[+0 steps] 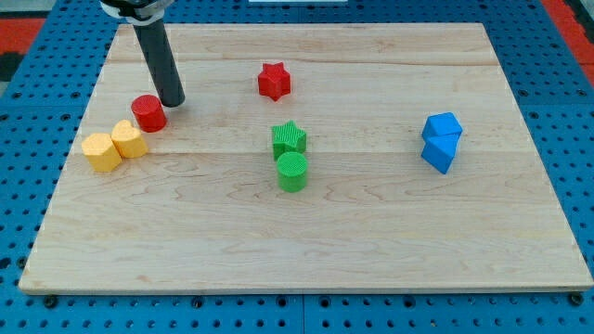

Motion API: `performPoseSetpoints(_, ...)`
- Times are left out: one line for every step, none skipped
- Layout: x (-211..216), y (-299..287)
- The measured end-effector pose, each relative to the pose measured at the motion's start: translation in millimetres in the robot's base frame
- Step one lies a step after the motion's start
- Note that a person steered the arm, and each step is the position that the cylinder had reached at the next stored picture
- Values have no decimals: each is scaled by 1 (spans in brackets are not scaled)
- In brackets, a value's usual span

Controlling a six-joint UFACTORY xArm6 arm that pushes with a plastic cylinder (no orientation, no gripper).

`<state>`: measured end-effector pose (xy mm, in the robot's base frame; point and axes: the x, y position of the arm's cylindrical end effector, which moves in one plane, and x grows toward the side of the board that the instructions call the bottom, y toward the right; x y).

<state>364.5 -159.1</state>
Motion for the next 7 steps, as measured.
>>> performPoseSetpoints(2, 25)
performPoseSetpoints(1, -10)
performPoseSetpoints(-1, -56)
performPoseSetpoints(-1, -52)
performPoseSetpoints(5, 8)
performPoseSetpoints(11, 108)
performPoseSetpoints(-5, 140)
